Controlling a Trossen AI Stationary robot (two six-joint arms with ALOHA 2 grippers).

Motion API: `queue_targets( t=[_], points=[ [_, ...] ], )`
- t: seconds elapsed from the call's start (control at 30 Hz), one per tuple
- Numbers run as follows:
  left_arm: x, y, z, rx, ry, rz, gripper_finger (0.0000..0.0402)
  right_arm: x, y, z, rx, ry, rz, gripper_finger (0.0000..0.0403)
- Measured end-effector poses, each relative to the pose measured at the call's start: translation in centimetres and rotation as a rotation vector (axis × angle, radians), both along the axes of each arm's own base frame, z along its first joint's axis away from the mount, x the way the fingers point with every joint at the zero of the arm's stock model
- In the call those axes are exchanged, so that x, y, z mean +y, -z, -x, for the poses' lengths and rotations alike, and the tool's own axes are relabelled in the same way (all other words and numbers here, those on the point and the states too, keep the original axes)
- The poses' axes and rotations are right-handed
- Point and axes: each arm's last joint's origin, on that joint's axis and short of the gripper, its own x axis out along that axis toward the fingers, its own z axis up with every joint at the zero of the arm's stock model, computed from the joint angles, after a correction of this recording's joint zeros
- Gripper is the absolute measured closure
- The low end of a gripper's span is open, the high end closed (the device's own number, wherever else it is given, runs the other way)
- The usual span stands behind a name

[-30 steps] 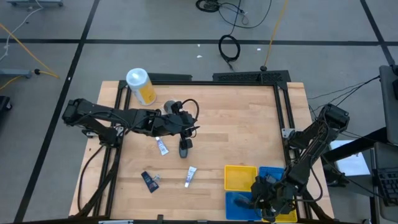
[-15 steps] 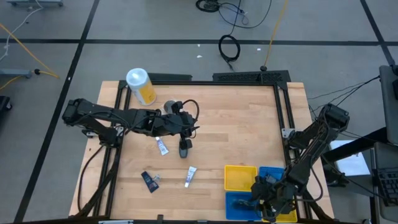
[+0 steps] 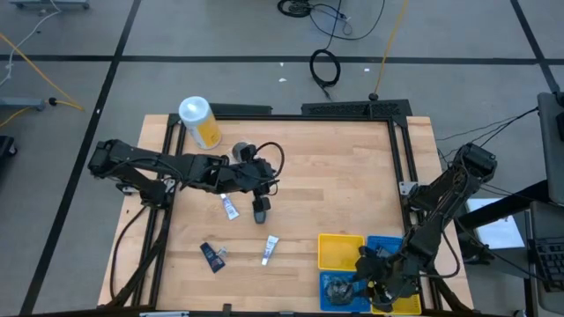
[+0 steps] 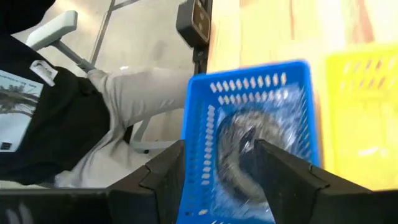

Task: Pick & Place Travel size toiletries
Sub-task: Put the white toothpaste into the top yellow bin

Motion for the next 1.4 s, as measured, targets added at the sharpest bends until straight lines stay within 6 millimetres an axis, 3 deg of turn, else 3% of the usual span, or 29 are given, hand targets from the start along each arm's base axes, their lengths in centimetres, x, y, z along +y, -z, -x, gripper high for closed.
queue_targets(
  t=[0.3, 0.5, 0.87, 1.13, 1.4],
  points=[
    [-0.3, 2.4, 2.7, 0.305, -0.120, 0.252, 0.0279, -2.3, 0.0, -2.8, -0.099, -0.036, 0.164, 0.0222],
    [-1.7, 3.0, 4.2, 0.432, -0.162, 0.303, 0.0279, -4.5, 0.0, -4.8, -0.137, -0.015, 0.261, 0.0222],
    [-7.0, 3.3, 5.7, 0.442, -0.175, 0.454, 0.0272, -7.4, 0.0, -6.9, -0.159, 0.019, 0.359, 0.0222],
    [-11.3, 5.5, 6.3, 0.507, -0.290, 0.534, 0.0219, -7.6, 0.0, -7.1, -0.174, -0.004, 0.398, 0.0222],
    [-12.9, 8.2, 6.0, 0.585, -0.466, 0.550, 0.0186, -7.6, 0.0, -7.1, -0.175, -0.005, 0.399, 0.0222]
  ],
)
